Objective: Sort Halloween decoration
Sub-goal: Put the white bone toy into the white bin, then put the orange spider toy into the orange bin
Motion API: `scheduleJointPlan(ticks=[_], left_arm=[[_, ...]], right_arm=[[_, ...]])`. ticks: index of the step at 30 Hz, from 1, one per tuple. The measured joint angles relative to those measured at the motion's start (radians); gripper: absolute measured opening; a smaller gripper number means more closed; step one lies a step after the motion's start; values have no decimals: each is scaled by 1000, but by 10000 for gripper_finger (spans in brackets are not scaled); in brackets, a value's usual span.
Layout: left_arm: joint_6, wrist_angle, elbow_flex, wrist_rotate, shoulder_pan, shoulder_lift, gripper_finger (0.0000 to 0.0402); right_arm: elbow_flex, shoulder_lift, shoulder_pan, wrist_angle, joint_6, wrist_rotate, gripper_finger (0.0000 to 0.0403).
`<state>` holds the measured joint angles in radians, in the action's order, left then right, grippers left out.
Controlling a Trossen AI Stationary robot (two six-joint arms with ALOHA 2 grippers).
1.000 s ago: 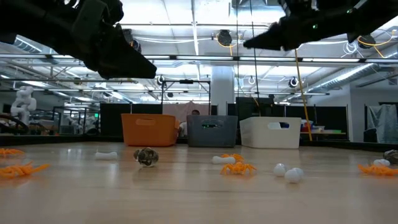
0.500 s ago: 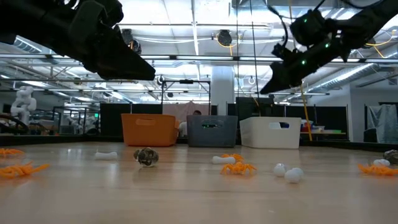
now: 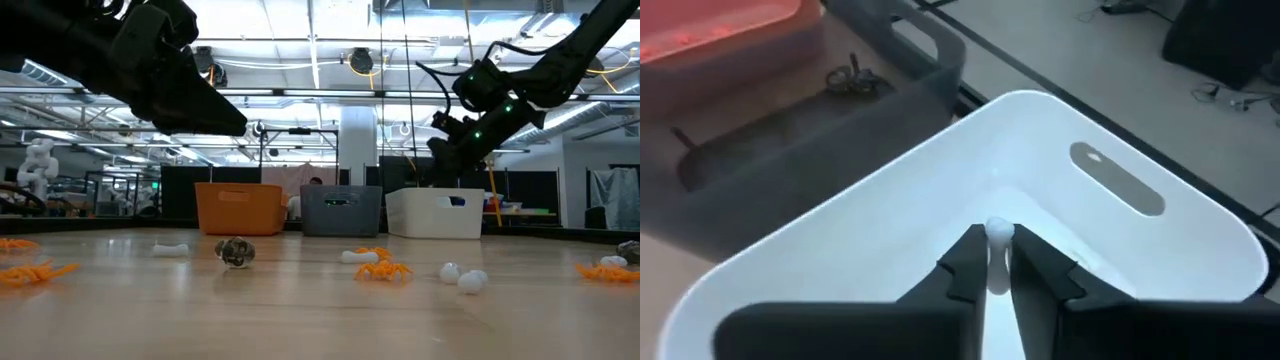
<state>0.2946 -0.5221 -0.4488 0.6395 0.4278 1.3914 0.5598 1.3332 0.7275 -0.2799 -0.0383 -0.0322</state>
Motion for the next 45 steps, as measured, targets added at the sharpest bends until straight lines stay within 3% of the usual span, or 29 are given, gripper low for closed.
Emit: scheduleJointPlan(ticks=[4,13,19,24,31,36,45], left_arm=[[15,8,0,0,0,0,192],[41,14,0,0,3,0,192],[41,46,0,0,12,0,192],[41,48,0,-2,12,0,192],[61,10,0,-116,29,9,192],[66,-53,0,-136,79,62,192],[67,-246,-9,-137,155,227,192]], right_arm=[[0,6,1,-2,-8,-51,71],[0,-92,-15,24,0,-24,155],[0,-287,-120,137,-1,119,165],[0,-360,-305,195,-52,164,159],[0,-302,-567,176,-93,157,158],[0,-242,-731,116,-122,45,158],[-1,-88,-886,-35,-59,2,157]])
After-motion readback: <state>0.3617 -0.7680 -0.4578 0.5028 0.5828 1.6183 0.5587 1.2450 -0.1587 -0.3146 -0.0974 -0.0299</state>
